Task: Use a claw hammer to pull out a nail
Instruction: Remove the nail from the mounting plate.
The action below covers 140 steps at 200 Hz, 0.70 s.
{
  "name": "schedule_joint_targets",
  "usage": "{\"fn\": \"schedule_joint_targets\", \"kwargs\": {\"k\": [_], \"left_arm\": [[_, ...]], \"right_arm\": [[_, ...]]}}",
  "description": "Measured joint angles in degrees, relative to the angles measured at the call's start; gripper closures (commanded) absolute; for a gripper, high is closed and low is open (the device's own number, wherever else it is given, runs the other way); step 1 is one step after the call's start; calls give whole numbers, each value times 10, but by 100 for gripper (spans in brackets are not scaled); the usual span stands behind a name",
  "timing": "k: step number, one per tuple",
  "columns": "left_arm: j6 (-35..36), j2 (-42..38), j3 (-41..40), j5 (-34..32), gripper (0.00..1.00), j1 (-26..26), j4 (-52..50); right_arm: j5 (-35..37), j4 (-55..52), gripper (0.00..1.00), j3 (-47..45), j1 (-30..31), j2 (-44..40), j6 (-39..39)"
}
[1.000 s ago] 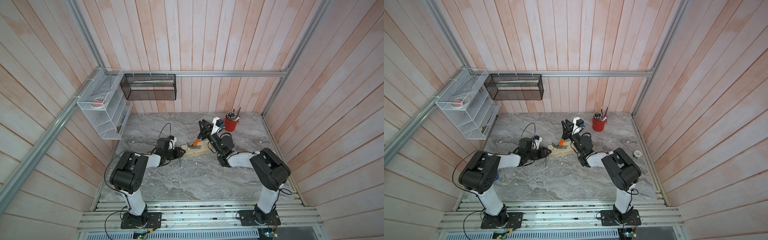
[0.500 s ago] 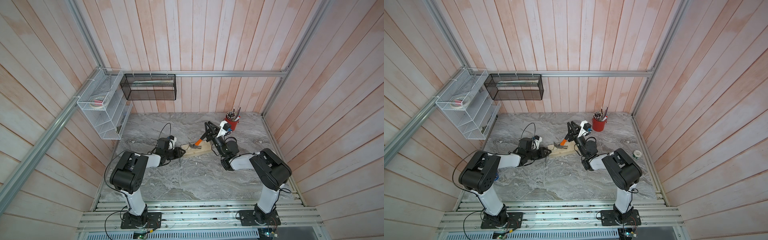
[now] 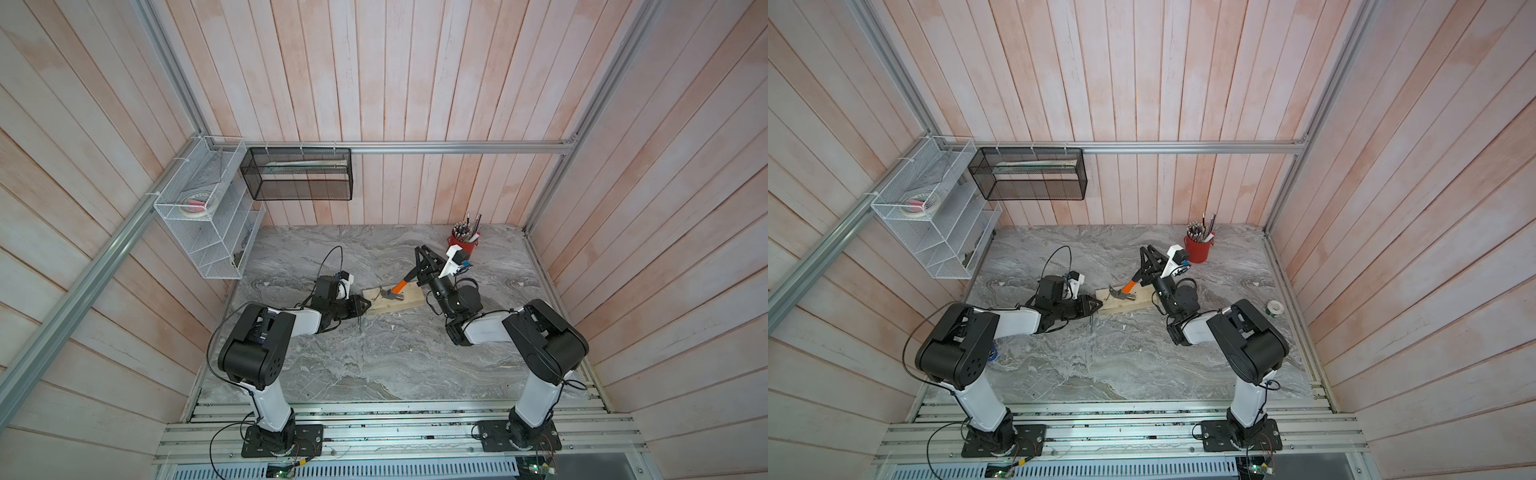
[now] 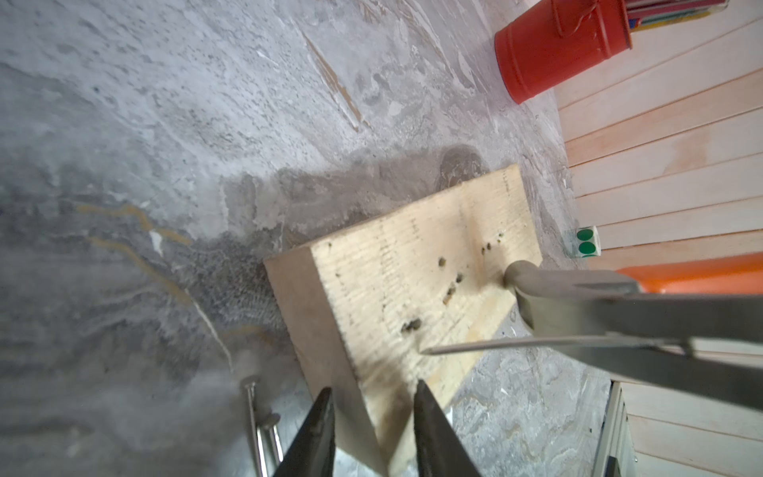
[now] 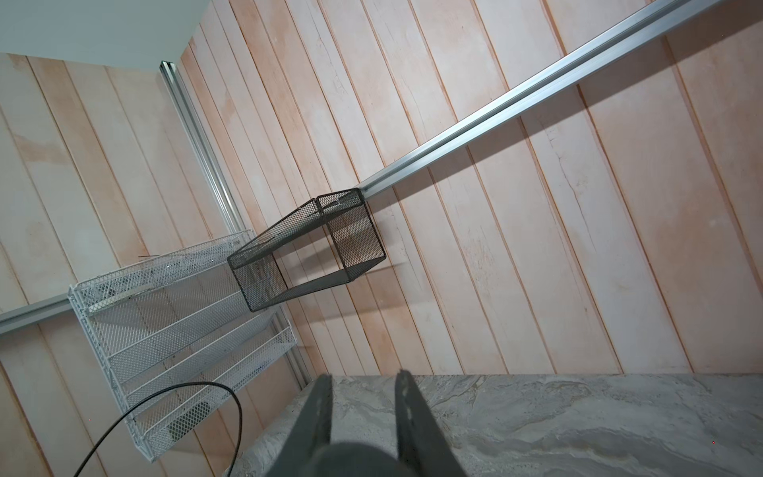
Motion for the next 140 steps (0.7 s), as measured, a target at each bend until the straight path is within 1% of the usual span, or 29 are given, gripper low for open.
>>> {"fn": "schedule_joint_targets", "kwargs": {"k": [20, 49, 70, 105, 140], "left_arm": [[13, -37, -17, 3, 64, 0, 2], [37, -94, -44, 25, 62, -7, 31], [68, -115, -49, 32, 60, -33, 37], [129, -127, -49, 44, 59, -85, 40], [170, -144, -62, 24, 57, -117, 43]], "right_arm": [[-7, -44, 100, 13, -2, -17, -12], [-32, -131, 100, 65, -6, -41, -26], [-52, -187, 100, 95, -7, -67, -26], [-79, -263, 100, 109, -7, -110, -26], [-101, -344, 100, 127, -7, -131, -26]]}}
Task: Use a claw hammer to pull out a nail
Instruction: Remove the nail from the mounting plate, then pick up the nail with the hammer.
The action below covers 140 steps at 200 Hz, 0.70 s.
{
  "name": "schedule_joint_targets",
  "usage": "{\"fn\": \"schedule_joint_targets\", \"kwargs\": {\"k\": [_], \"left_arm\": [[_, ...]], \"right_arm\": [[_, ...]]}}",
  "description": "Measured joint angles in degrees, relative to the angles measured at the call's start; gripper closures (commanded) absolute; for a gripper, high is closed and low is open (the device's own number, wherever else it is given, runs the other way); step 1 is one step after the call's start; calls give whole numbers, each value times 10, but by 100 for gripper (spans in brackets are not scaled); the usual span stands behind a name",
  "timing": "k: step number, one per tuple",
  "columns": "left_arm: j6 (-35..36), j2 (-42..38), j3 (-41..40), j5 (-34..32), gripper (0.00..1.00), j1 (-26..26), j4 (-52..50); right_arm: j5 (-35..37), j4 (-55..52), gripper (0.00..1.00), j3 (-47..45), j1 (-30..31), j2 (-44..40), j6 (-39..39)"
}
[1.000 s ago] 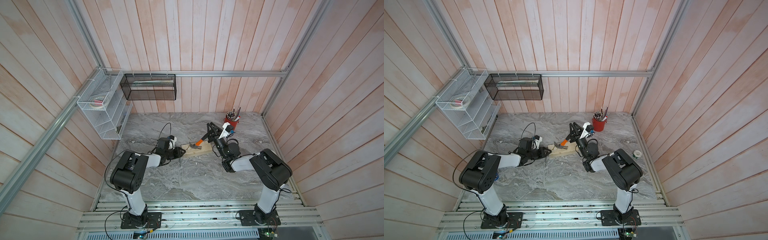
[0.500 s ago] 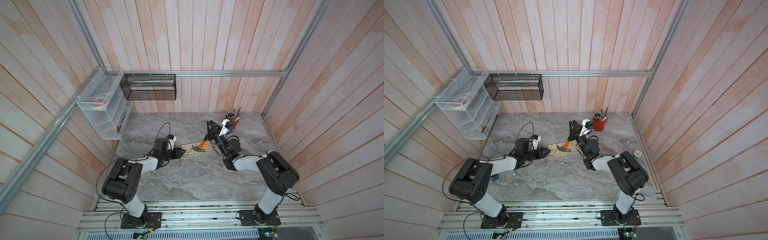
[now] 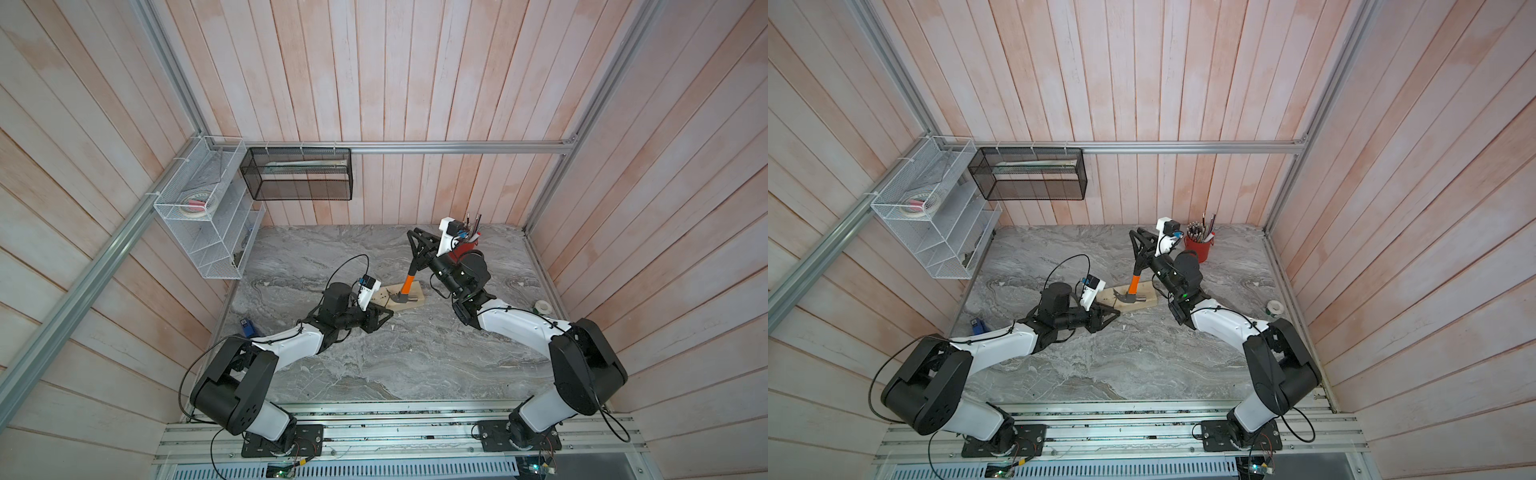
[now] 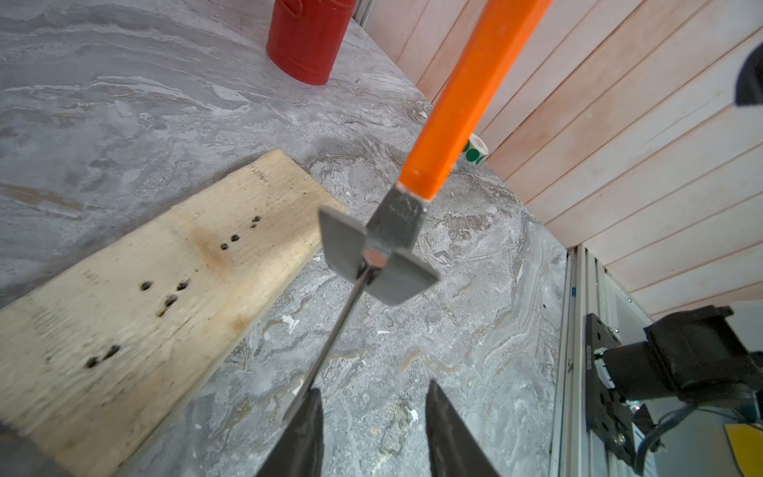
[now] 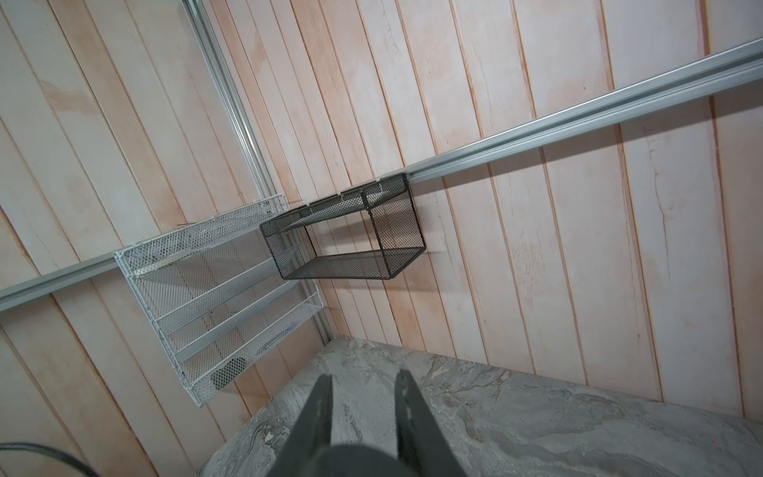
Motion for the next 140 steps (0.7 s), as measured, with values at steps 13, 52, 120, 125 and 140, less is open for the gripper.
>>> {"fn": "schedule_joint_targets", "kwargs": {"k": [13, 52, 120, 125, 140], "left_arm": [[10, -2, -2, -10, 57, -6, 0], [37, -2, -2, -40, 57, -24, -5], [55, -45, -46, -42, 56, -27, 18], [56, -45, -46, -43, 56, -27, 18], [63, -41, -45, -50, 56, -27, 20]], "right_arm": [[-5, -19, 100, 2, 0, -5, 0], [-10, -58, 100, 2, -1, -7, 0], [-10, -88, 100, 8, -9, -7, 0], [-10, -88, 100, 8, -10, -7, 0], [-11, -88, 100, 7, -11, -7, 2]]}}
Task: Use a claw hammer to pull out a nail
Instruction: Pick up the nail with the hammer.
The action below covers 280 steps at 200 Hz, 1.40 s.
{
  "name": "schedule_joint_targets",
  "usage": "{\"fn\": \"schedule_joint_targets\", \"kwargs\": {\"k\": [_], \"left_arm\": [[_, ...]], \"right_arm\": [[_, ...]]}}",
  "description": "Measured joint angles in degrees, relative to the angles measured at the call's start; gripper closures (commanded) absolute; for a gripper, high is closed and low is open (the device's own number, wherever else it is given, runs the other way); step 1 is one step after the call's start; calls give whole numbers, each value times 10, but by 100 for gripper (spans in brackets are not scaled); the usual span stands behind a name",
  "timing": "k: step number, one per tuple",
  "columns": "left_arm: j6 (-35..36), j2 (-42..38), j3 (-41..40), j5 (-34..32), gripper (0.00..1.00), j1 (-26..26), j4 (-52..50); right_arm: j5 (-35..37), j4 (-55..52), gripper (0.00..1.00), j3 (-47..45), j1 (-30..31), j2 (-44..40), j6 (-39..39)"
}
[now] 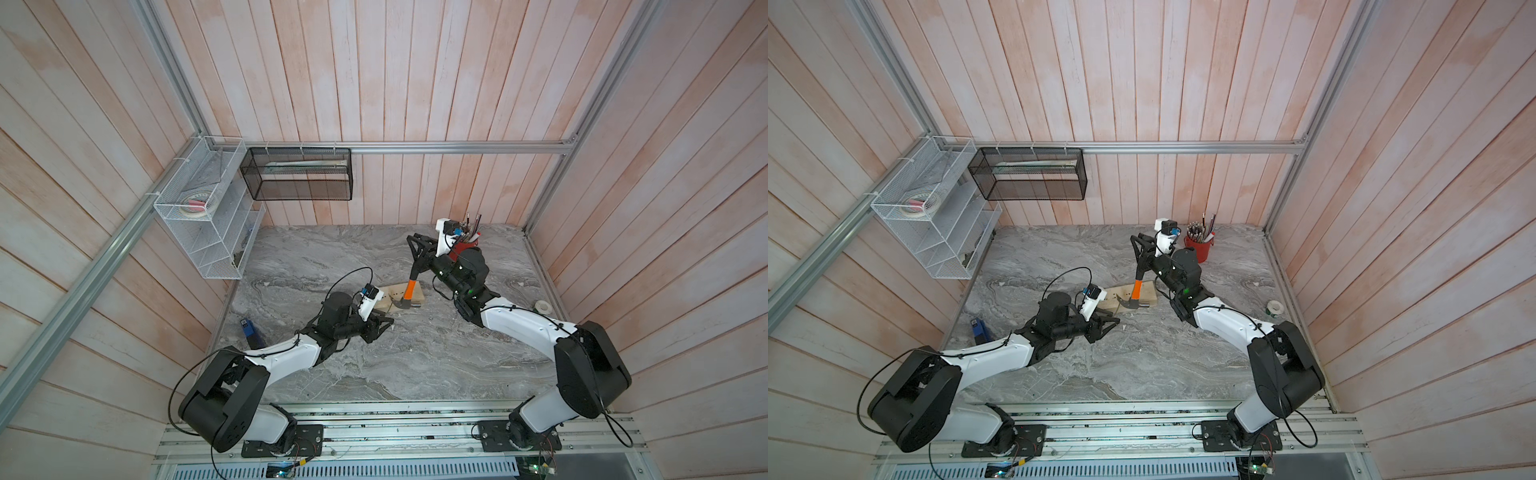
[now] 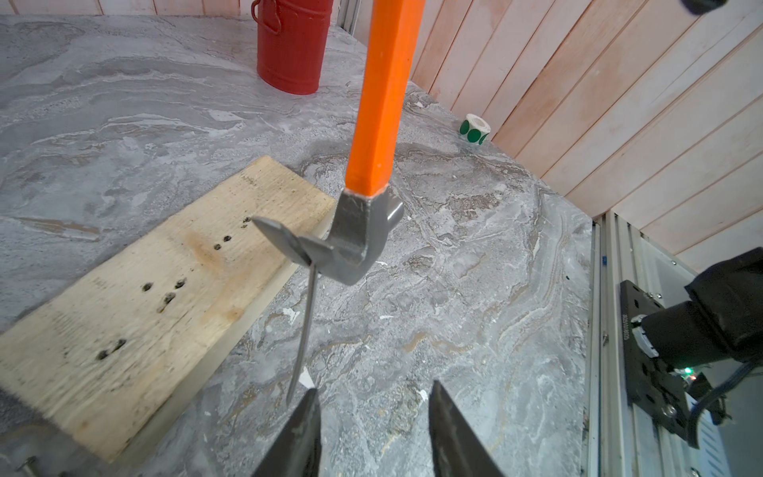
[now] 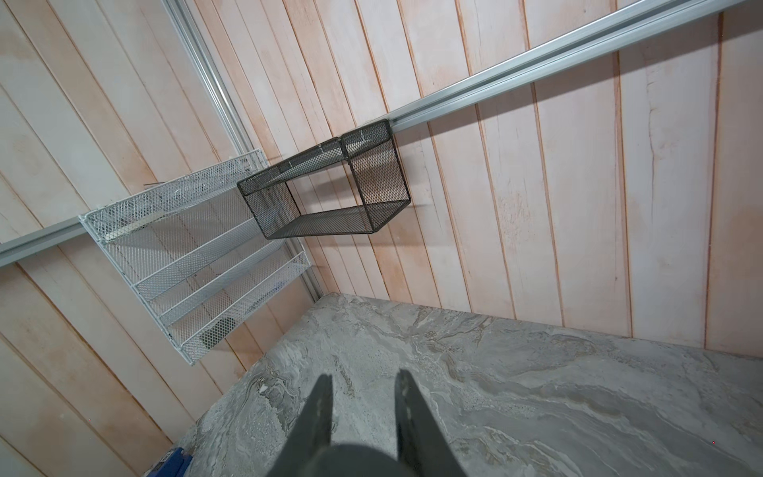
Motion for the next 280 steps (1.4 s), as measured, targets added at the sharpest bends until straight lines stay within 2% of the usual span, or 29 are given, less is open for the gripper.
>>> {"fn": "schedule_joint_targets", "kwargs": {"k": [77, 100, 155, 198, 229, 280], "left_arm": [[12, 66, 35, -9, 58, 0, 14], [10, 77, 41, -6, 73, 0, 24], [20, 83, 42, 14, 100, 0, 44], [16, 83, 42, 30, 100, 0, 51], [10, 83, 37, 61, 100, 5, 59], [10, 83, 28, 120, 100, 13, 68]], "right_arm": [[-22, -17, 100, 0, -1, 0, 14], [-32, -21, 100, 0, -3, 0, 18], [-47, -20, 100, 0, -15, 0, 36], [-51, -21, 100, 0, -20, -2, 39], [-56, -15, 100, -22, -21, -22, 13], [-155, -9, 100, -61, -51, -62, -9]]}}
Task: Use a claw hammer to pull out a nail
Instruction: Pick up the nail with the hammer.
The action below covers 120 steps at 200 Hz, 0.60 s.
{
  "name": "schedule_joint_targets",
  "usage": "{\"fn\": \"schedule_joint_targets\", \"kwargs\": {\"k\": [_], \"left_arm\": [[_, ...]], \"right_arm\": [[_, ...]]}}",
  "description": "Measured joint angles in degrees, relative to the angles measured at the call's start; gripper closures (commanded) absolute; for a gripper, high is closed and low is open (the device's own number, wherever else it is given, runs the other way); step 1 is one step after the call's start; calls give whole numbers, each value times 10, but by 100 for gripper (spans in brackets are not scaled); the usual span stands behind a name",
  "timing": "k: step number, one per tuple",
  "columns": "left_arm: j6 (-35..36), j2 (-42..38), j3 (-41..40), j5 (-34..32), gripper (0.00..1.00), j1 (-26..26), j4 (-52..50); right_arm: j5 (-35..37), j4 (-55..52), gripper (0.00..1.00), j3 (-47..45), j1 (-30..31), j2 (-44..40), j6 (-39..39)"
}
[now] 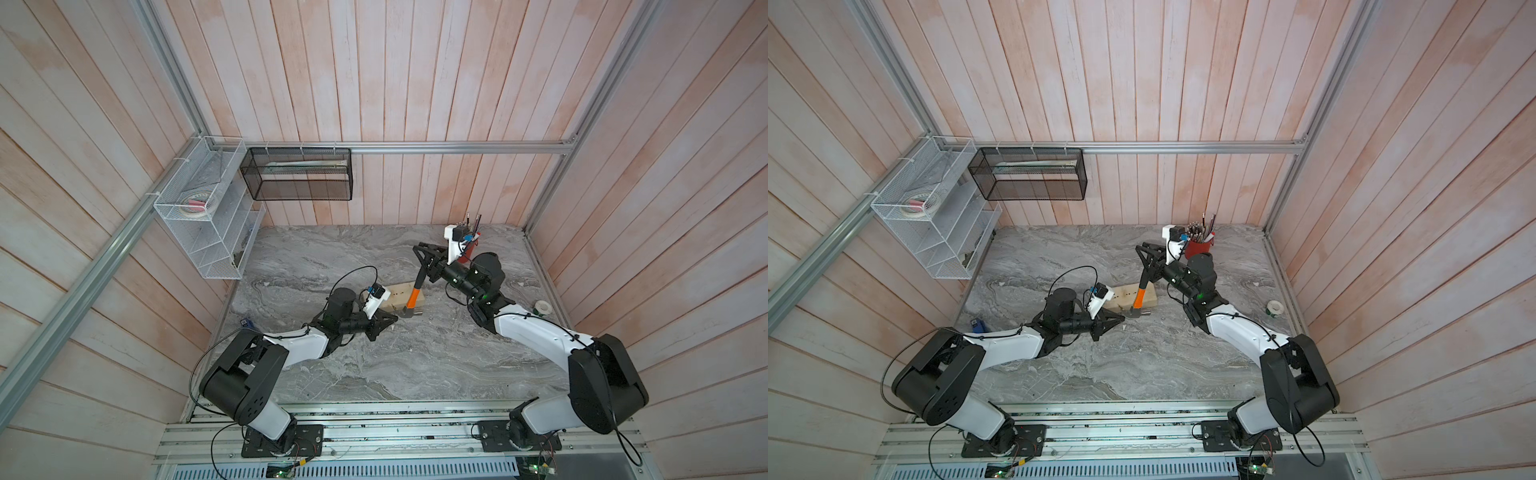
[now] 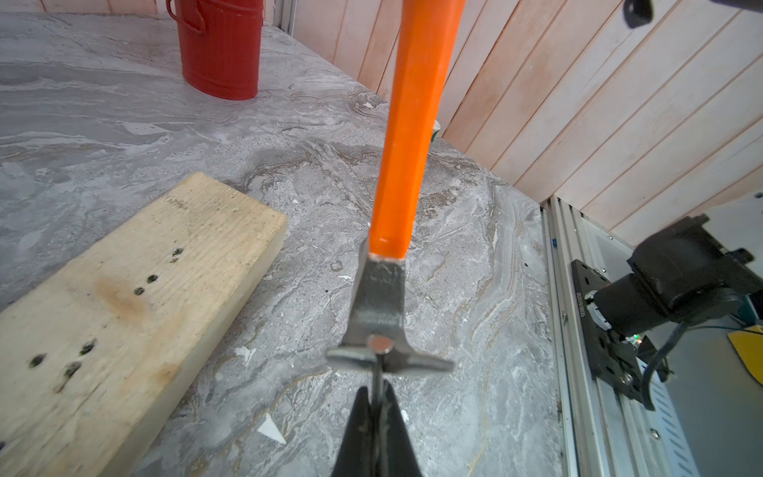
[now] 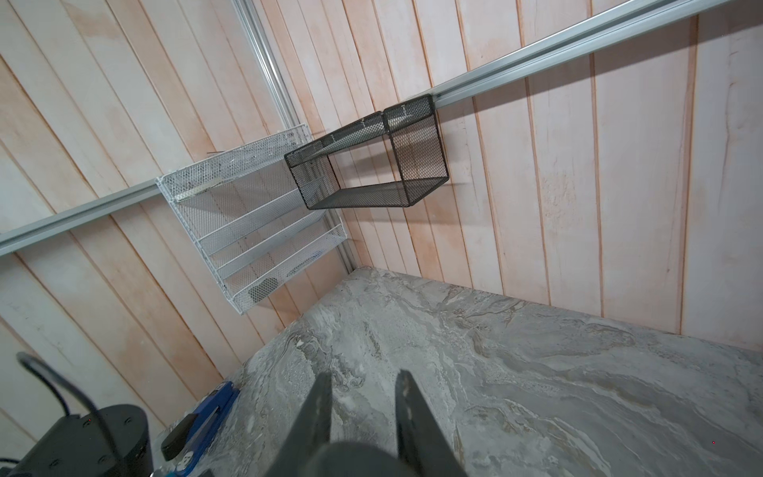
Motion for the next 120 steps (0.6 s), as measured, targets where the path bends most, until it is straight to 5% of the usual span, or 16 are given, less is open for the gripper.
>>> {"fn": "schedule_joint_targets", "kwargs": {"k": [55, 120], "left_arm": [[0, 11, 23, 43, 100, 4, -57], [-2, 46, 48, 57, 100, 6, -101]], "right_arm": [[-33, -18, 100, 0, 15, -13, -58], [16, -31, 100, 7, 42, 10, -103]]}}
